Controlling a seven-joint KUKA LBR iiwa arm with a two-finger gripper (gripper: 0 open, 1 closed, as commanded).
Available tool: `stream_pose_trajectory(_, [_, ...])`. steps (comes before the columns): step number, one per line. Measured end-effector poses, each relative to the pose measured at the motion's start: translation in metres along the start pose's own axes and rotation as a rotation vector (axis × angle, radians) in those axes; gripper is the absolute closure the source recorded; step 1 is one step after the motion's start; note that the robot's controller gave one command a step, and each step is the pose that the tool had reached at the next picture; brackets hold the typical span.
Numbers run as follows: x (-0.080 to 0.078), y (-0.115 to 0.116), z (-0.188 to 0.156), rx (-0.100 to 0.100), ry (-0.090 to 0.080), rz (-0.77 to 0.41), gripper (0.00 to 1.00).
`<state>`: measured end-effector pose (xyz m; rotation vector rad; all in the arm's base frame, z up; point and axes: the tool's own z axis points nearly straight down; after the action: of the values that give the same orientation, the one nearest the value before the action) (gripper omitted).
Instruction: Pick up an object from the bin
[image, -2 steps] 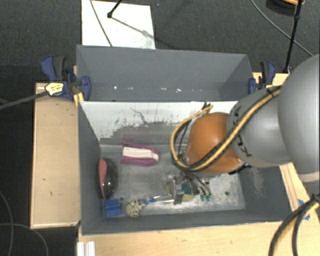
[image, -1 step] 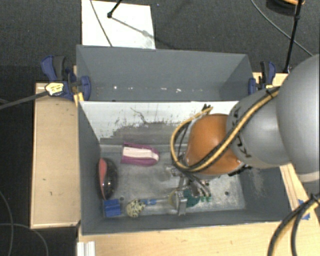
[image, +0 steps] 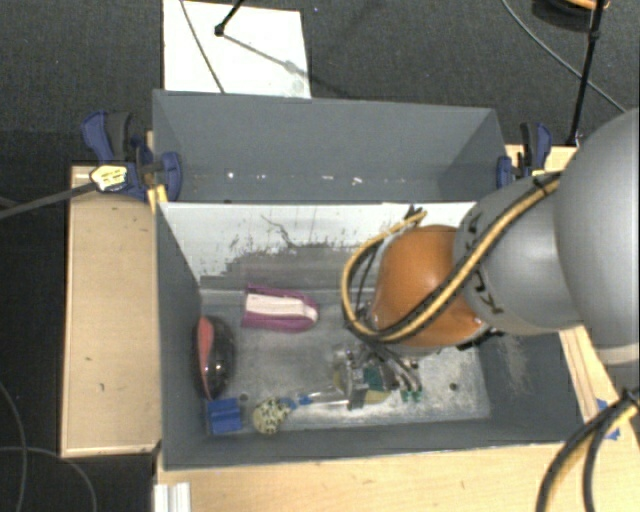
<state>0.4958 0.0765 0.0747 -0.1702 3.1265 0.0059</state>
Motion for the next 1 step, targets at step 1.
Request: stream_pose_trajectory(1, [0.0018, 0.0000, 0.0023, 0.000, 0.005, 0.002, 0.00])
